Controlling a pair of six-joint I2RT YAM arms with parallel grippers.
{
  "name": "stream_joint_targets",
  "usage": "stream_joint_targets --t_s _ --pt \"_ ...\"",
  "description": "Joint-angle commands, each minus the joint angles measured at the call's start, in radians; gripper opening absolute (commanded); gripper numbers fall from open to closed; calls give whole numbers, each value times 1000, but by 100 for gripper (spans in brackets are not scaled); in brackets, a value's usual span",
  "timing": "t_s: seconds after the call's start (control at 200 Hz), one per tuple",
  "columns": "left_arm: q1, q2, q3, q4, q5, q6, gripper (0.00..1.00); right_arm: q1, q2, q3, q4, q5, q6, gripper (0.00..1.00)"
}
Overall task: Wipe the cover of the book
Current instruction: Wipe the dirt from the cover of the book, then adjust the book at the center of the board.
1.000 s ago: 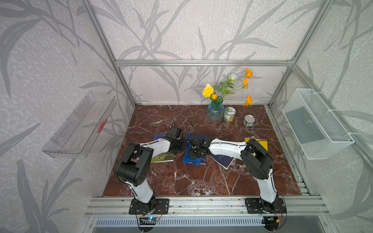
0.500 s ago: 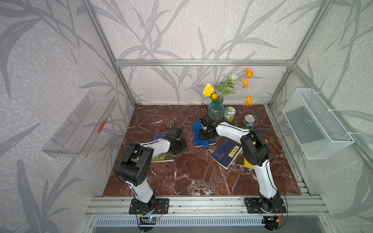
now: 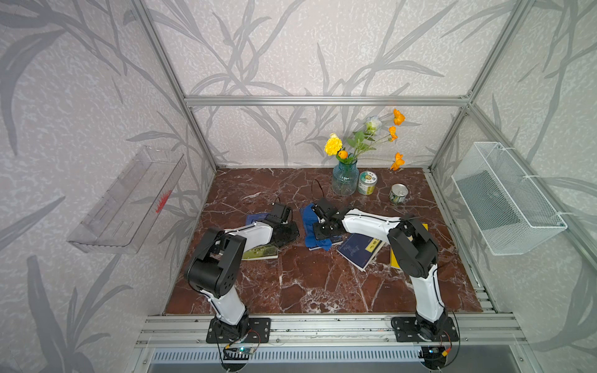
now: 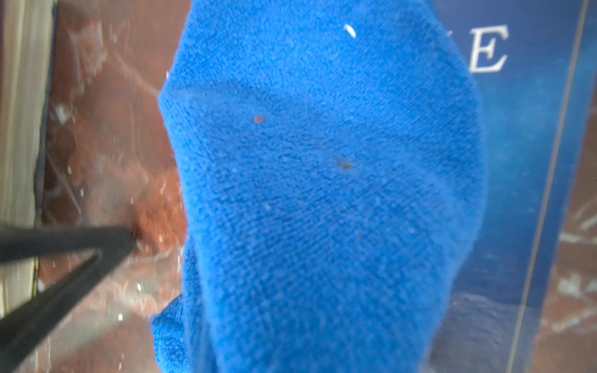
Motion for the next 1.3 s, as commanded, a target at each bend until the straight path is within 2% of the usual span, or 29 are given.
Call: stream_joint_targets --t_s 0.0,0.13,0.215,0.31,0.395,0.48,0.58,0.685,0.775,0.855,0.96,1.045,1.205,1.295 --pt "-1 9 -7 -46 -21 14 0 5 -3 -43 -194 -4 -28 0" --pt "-9 -79 -14 -85 -77 50 3 -13 -70 11 -213 17 -52 0" --pt "-11 -169 -28 -119 -160 49 9 -15 -115 40 -194 0 -60 0" --pt "-10 -273 -20 -191 -262 29 23 -15 -151 53 -134 -76 -56 0" --pt "0 -358 -3 -291 -432 -26 36 -10 -159 60 -69 -155 -33 0" --pt "66 -432 -23 -318 -490 -51 47 3 -143 91 -34 -212 -14 0" --pt "196 -485 -89 -262 -423 -74 58 22 -102 162 -35 -252 -12 0" --pt "291 -475 -93 -270 -418 -82 63 41 -61 226 -27 -285 0 0" --pt "359 -415 -69 -277 -374 -82 65 53 -29 260 11 -333 26 0" --pt "443 -332 -56 -258 -269 -100 66 68 9 298 26 -368 48 0" --pt "548 -235 -34 -241 -112 -111 62 96 53 345 14 -401 59 0" --pt "575 -184 -28 -210 -68 -115 61 110 74 359 -7 -397 50 0" --pt "573 -121 -33 -158 -27 -105 59 106 83 341 -29 -383 42 0" --pt "566 -94 -49 -119 11 -99 54 101 76 323 -39 -379 33 0"
